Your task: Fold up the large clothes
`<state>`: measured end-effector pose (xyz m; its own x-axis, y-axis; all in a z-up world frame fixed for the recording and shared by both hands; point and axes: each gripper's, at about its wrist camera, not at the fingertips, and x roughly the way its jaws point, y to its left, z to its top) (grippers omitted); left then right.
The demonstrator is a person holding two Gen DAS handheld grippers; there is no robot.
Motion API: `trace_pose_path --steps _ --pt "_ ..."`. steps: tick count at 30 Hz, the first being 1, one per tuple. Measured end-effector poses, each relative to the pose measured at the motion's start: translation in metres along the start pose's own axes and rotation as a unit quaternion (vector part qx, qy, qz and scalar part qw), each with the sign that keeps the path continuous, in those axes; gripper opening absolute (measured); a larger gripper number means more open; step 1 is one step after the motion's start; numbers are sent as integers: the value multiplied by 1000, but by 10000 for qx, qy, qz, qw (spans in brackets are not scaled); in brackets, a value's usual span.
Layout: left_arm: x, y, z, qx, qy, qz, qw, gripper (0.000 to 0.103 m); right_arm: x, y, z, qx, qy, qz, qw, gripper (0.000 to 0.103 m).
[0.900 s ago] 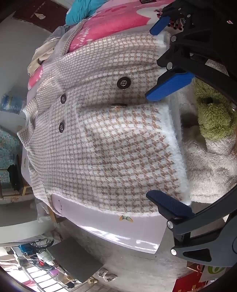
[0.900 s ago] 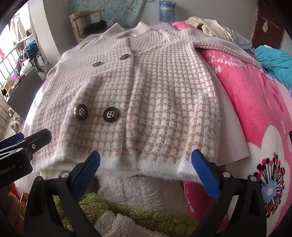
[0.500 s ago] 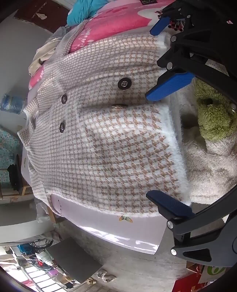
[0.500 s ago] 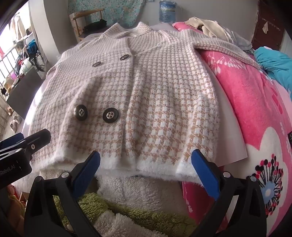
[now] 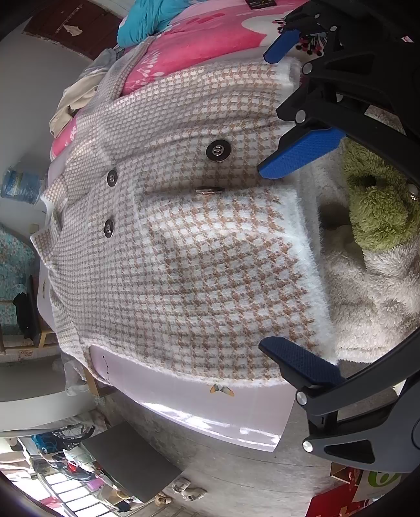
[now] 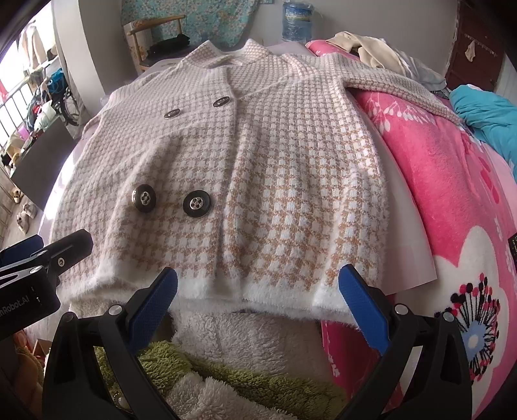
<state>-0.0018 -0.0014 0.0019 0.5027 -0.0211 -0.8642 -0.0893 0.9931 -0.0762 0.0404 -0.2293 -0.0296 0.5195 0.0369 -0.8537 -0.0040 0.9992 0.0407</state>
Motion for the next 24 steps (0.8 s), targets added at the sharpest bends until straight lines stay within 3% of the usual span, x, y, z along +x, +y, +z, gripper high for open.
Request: trace_pose_path --steps 24 --pt "-1 1 0 -2 -7 -16 10000 95 -2 -1 1 8 -4 -2 10000 97"
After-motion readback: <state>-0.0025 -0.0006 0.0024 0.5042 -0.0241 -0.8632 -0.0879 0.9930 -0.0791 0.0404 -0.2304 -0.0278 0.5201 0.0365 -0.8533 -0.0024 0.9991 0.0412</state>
